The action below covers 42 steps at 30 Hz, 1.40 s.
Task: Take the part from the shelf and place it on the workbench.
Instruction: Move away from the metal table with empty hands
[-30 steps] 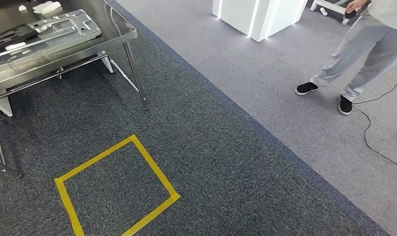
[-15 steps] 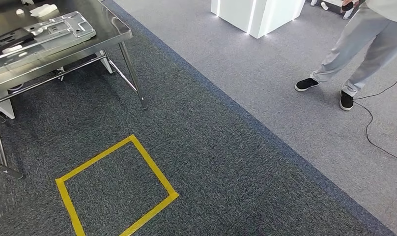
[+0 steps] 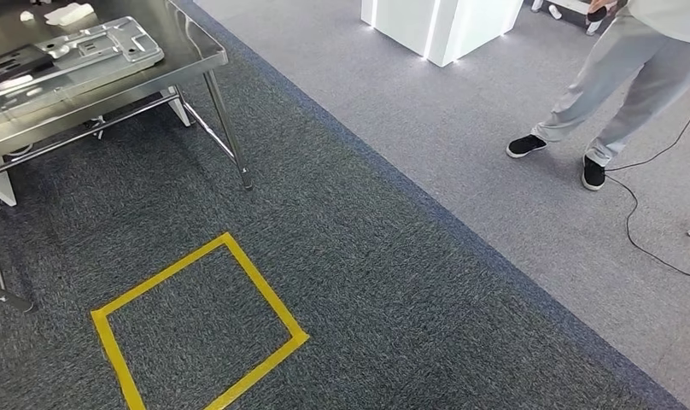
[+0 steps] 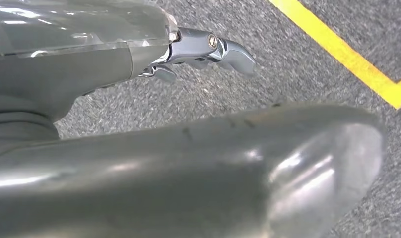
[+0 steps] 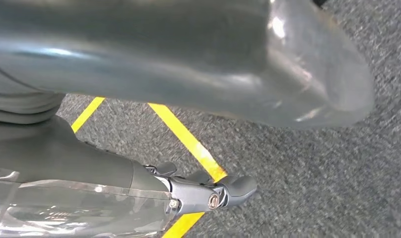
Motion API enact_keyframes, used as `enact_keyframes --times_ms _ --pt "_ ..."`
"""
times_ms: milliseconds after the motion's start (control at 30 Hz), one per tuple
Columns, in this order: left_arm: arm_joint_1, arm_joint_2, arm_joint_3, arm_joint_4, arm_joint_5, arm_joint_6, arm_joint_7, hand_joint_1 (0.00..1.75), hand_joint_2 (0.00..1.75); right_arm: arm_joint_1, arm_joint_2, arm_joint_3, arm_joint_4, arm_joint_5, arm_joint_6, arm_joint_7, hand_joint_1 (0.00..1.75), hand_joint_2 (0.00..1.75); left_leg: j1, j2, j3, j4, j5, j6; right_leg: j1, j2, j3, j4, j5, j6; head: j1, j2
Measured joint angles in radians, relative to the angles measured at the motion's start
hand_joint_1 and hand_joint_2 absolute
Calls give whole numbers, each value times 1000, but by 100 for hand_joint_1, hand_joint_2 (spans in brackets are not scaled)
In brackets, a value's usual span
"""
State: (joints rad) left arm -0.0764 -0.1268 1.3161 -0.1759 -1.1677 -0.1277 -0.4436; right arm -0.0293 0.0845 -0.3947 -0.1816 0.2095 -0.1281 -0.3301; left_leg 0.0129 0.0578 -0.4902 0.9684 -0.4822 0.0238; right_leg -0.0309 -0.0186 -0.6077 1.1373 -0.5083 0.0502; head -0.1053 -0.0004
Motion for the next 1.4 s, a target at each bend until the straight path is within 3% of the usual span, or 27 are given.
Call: enact_keyframes --times_ms 67,100,167,233,267,333,400,433,467,500,567,633,700,767,867,900,933,967,1000,1067,1100,1200,1267,1333,1400 --pt "1 0 0 0 1 2 0 0 0 -3 -1 -1 0 3 2 1 0 0 -3 6 -4 16 -12 -15 2 -22 47 -102 35 -8 0 0" --pt "1 0 0 0 2 3 0 0 0 -4 0 -1 0 4 4 2 0 0 -5 9 -6 21 -16 -22 4 -26 52 -118 34 -16 0 0" --pt "1 0 0 0 3 3 1 0 0 -5 0 -1 0 5 5 4 0 0 -5 18 -5 24 -19 -32 9 -12 46 -116 33 -36 0 0" --pt "1 0 0 0 3 4 1 0 0 -4 0 -1 0 6 5 5 0 0 0 6 -11 45 -38 -42 10 0 43 -119 36 -50 0 0" --pt "2 0 0 0 3 4 1 0 0 -5 0 -2 0 6 5 6 0 0 2 -9 -26 79 -62 -45 9 6 43 -120 38 -57 0 0" --pt "4 0 0 0 3 4 0 0 0 -6 -1 -2 0 4 5 10 0 0 3 -38 -85 207 -130 -48 12 18 41 -121 40 -65 0 0" --pt "8 0 0 0 -1 4 0 0 0 -6 -1 -3 0 1 5 12 0 0 3 -46 -138 316 -162 -45 17 36 39 -120 41 -69 0 0" --pt "9 0 0 0 -3 4 0 0 0 -5 -1 -5 0 -1 5 13 0 0 2 -48 -143 321 -149 -41 20 46 39 -119 41 -69 0 0" --pt "9 1 0 0 -6 4 0 0 0 -5 -1 -6 0 -3 4 13 0 0 1 -51 -129 284 -117 -36 21 57 40 -117 41 -69 0 0" --pt "9 1 0 0 -8 3 0 0 0 -5 0 -8 0 -5 4 13 0 0 -1 -58 -100 217 -75 -29 22 66 41 -117 41 -69 0 0" --pt "8 3 -1 0 -10 0 0 0 0 -6 2 -10 0 -8 3 13 0 0 -4 -86 -47 92 -23 -17 24 83 40 -115 43 -65 0 0" --pt "7 4 -1 0 -10 -4 1 0 0 -6 4 -12 0 -8 2 12 0 0 -8 -102 -33 48 -16 -13 22 97 35 -114 47 -55 0 0" --pt "6 4 -1 0 -9 -6 1 0 0 -3 4 -14 0 -8 2 12 0 0 -9 -91 -31 38 -8 -7 19 105 31 -116 52 -42 0 0" --pt "5 3 -1 0 -7 -6 1 0 0 -2 4 -17 0 -6 3 11 0 0 -5 -76 -26 23 4 4 20 80 18 -89 31 -33 0 0" --pt "8 3 -1 0 -4 -5 1 0 0 -5 4 -18 0 0 6 10 0 0 -7 -47 -29 17 11 12 17 36 -63 81 -63 -26 0 0" --pt "10 3 -1 0 -2 -4 1 0 0 -6 4 -19 0 2 8 10 0 0 -8 -37 -32 18 11 13 16 32 -84 129 -79 -24 0 0" --pt "10 3 0 0 -1 -3 1 0 0 -6 3 -19 0 4 9 10 0 0 -9 -28 -33 19 11 12 15 28 -91 146 -77 -21 0 0" --pt "11 3 0 0 1 -2 1 0 0 -5 3 -19 0 5 11 9 0 0 -9 -20 -34 20 10 12 14 24 -76 123 -57 -20 0 0" --pt "11 2 0 0 2 -2 1 0 0 -5 3 -19 0 5 12 9 0 0 -9 -12 -34 22 9 10 14 16 -43 65 -27 -20 0 0" --pt "10 2 0 0 1 -2 0 0 0 -7 2 -19 0 6 13 9 0 0 -12 1 -33 28 4 2 17 -14 28 -67 18 -27 0 0" --pt "10 2 0 0 0 -2 -1 0 0 -8 3 -19 0 5 13 9 0 0 -14 7 -34 31 1 -4 19 -23 47 -105 27 -33 0 0" --pt "6 2 0 0 -5 -3 -2 0 0 -8 3 -20 0 4 13 8 0 0 -16 20 -31 35 -3 -20 24 -11 50 -120 31 -51 0 0" --pt "4 4 0 0 -5 -5 0 0 0 -7 4 -20 0 5 12 7 0 0 -12 0 -40 61 -25 -32 21 0 49 -125 37 -63 0 0" --pt "7 5 0 0 -4 -6 1 0 0 -7 5 -20 0 6 11 5 0 0 -9 -34 -83 161 -89 -40 20 12 46 -128 42 -73 0 0" --pt "12 6 0 0 -5 -6 2 0 0 -7 6 -20 0 7 11 5 0 0 -7 -47 -143 296 -149 -43 22 27 42 -127 44 -77 0 0"
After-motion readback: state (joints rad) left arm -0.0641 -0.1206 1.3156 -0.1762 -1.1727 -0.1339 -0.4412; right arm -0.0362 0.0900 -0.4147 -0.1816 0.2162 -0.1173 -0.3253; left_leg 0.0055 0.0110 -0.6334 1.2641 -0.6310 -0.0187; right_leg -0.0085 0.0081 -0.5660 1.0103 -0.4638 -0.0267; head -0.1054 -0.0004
